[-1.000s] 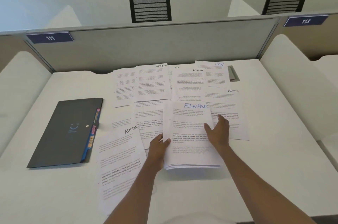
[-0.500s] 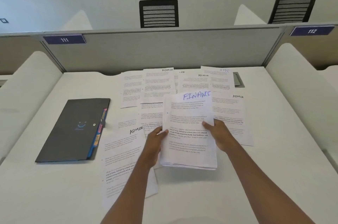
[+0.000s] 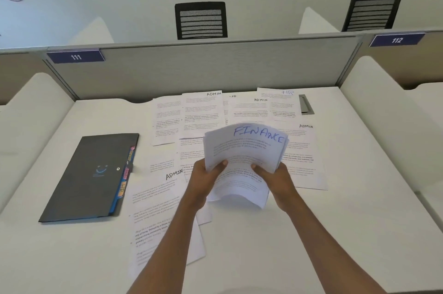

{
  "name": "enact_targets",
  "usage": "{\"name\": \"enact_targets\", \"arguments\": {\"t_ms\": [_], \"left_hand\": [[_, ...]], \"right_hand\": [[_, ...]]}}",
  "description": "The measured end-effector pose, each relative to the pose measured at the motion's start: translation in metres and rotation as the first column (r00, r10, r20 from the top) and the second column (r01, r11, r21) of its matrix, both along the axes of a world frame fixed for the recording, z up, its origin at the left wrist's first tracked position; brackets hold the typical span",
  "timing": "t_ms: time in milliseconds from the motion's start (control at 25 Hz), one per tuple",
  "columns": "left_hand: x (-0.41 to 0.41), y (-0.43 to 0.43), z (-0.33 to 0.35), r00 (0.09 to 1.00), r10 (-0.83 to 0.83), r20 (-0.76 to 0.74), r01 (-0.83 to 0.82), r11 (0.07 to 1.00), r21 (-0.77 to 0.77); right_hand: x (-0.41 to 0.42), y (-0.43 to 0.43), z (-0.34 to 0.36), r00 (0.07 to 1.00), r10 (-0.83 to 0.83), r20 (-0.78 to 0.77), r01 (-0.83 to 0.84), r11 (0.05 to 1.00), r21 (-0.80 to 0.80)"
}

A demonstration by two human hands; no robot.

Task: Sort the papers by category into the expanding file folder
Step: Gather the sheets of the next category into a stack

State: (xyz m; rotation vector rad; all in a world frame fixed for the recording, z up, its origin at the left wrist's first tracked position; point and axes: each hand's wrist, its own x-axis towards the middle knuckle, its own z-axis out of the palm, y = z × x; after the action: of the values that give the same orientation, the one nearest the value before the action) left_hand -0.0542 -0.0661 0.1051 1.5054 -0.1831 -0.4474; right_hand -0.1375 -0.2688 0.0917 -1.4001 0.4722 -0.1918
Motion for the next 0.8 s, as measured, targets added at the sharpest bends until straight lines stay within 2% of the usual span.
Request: {"name": "enact_targets", "arguments": {"t_ms": [240, 480, 680, 800], "left_hand": [[-0.011, -0.008, -0.013, 0.996, 0.089, 0.007, -0.089, 0.995, 0.036], [-0.019, -0.011, -0.034, 0.997, 0.068, -0.021, -0.066, 0.994, 0.083], [-0.028, -0.007, -0.059, 1.000, 0.013, -0.013, -0.010, 0.984, 0.177], [-0.030, -0.001, -0.068, 0.999, -0.050, -0.004, 0.049, 0.962, 0.268]], "right_hand": [[-0.008, 0.006, -0.007, 0.986, -0.164, 0.004, 0.164, 0.986, -0.015], [-0.015, 0.006, -0.022, 0.985, -0.171, -0.007, 0.171, 0.985, 0.011], [-0.023, 0.006, -0.038, 0.981, -0.182, -0.067, 0.180, 0.983, -0.037], [-0.028, 0.002, -0.043, 0.982, -0.162, -0.098, 0.162, 0.987, 0.001]]}}
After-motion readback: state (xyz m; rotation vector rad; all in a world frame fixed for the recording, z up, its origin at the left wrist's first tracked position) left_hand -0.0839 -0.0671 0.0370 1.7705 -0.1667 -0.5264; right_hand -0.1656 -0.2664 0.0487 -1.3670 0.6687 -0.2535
